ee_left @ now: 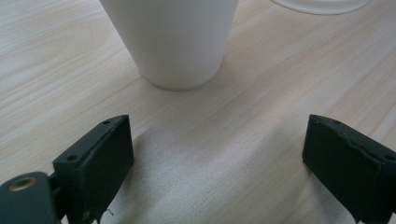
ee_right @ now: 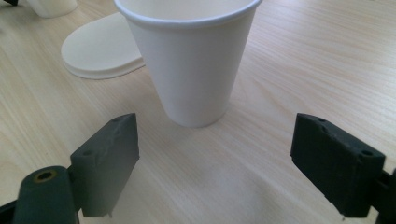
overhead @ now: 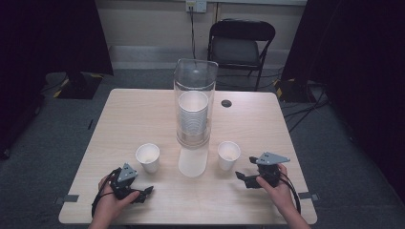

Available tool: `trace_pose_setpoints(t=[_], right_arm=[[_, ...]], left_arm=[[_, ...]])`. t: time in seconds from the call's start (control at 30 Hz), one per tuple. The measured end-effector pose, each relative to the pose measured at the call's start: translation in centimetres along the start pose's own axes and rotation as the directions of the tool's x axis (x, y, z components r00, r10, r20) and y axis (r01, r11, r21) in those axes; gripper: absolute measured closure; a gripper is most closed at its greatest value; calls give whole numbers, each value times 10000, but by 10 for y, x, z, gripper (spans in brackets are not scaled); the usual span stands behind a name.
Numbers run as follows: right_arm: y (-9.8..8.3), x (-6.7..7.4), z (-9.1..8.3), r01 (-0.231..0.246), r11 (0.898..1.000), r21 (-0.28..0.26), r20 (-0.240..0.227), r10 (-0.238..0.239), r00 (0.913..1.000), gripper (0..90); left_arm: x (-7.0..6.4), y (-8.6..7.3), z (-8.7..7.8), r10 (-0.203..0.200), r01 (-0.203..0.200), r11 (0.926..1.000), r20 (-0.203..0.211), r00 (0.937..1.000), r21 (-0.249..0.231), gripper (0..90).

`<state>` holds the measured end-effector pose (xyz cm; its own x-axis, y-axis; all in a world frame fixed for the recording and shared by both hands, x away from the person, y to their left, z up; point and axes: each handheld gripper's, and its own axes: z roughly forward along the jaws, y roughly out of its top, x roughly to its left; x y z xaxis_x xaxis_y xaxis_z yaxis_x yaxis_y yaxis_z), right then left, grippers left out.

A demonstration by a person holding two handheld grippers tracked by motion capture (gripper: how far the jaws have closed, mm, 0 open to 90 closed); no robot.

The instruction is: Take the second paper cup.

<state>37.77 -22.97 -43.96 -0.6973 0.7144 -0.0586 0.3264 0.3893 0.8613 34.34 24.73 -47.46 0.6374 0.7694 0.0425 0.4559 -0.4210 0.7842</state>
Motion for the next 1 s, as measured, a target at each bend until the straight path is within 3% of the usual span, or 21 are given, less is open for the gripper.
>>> trace_pose_setpoints(t=[0.17,1.0], right_arm=[[-8,-5,-9,-249,9996,94,94,248,9996,149],[-42,-24,-48,-625,9972,409,219,617,9979,149]], left_arm=[[0,0,0,-18,18,10000,3,10000,-14,82],[0,0,0,-22,22,10000,3,10000,-16,83]])
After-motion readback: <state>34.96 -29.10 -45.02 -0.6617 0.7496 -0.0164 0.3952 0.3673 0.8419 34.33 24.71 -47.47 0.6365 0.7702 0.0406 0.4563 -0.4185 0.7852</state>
